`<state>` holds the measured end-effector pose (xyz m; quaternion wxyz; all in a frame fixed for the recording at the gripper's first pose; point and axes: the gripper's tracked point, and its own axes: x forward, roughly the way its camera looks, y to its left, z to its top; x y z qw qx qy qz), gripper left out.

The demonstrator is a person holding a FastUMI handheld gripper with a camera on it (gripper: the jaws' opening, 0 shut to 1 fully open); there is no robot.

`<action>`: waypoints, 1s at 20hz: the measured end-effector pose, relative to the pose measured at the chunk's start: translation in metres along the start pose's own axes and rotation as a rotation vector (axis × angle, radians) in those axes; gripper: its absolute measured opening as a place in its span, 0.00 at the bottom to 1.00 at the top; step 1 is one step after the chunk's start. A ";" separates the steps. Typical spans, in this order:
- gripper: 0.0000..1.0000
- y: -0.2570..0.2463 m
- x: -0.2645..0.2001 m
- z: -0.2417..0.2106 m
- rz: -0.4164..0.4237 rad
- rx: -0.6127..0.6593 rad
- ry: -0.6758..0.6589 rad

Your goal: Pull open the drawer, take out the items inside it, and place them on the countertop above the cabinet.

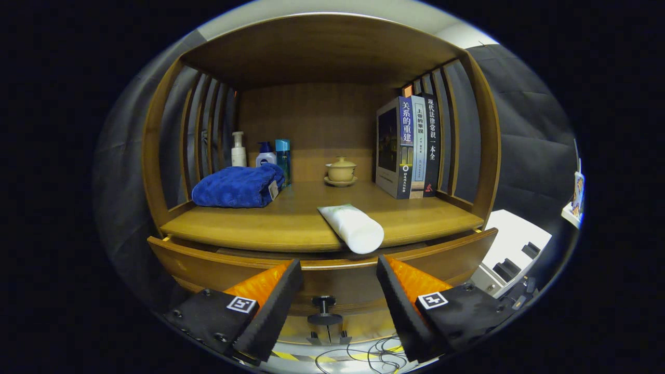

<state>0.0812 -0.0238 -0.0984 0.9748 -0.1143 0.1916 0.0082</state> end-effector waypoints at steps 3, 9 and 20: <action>0.97 0.001 0.010 0.002 0.000 0.028 -0.001; 0.98 -0.004 0.014 0.003 -0.036 0.009 0.019; 0.99 0.069 -0.037 0.059 0.086 0.050 -0.029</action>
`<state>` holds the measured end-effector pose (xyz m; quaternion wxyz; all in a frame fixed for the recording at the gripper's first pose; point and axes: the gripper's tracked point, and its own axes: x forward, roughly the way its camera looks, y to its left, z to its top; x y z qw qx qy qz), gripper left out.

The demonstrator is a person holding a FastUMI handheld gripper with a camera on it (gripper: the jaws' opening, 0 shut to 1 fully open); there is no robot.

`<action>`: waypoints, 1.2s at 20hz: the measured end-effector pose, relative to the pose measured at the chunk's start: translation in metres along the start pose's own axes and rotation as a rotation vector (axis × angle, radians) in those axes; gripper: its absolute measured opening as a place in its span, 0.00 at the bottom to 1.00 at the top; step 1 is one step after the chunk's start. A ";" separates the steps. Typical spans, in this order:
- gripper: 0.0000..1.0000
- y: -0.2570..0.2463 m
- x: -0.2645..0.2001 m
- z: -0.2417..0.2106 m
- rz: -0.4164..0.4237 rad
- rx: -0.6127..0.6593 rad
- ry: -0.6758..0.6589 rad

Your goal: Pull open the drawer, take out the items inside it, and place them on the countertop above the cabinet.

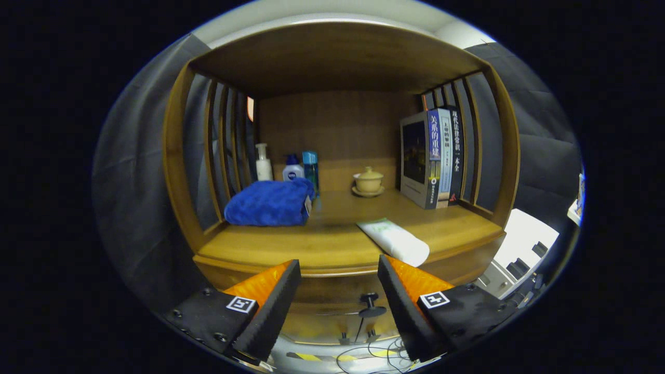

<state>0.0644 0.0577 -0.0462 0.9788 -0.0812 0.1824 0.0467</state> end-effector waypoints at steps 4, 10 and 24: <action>0.99 -0.001 -0.033 0.044 -0.014 0.011 -0.079; 0.98 -0.018 -0.088 0.097 -0.043 0.012 -0.183; 0.98 -0.025 -0.123 0.119 -0.087 -0.042 -0.253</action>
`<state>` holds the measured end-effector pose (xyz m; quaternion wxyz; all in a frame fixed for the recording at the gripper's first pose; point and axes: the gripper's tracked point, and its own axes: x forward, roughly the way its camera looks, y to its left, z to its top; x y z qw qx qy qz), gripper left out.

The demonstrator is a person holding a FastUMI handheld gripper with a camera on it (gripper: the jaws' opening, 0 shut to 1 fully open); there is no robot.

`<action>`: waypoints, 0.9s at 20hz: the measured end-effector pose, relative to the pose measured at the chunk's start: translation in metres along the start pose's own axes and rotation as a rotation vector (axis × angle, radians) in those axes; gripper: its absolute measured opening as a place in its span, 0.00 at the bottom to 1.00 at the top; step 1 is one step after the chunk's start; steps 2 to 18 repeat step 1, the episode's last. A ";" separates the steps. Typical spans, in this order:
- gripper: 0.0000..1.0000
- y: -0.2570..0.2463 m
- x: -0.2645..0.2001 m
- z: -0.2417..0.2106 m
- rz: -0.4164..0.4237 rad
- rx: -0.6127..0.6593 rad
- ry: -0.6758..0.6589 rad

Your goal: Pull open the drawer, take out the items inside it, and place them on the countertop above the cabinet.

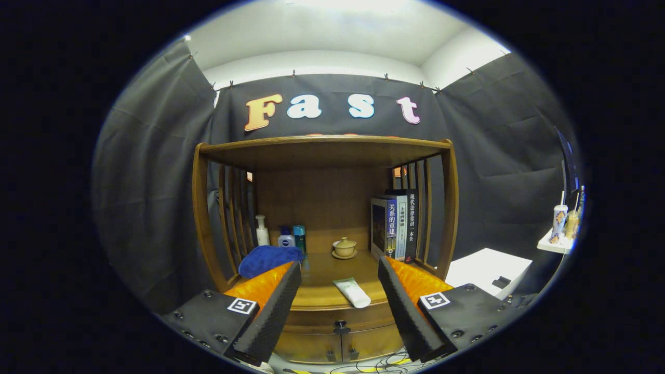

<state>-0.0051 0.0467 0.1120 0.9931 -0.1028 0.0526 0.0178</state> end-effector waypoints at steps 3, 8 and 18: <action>0.99 0.000 -0.001 0.001 -0.002 -0.001 -0.002; 0.99 0.000 -0.001 0.001 -0.002 -0.001 -0.002; 0.99 0.000 -0.001 0.001 -0.002 -0.001 -0.002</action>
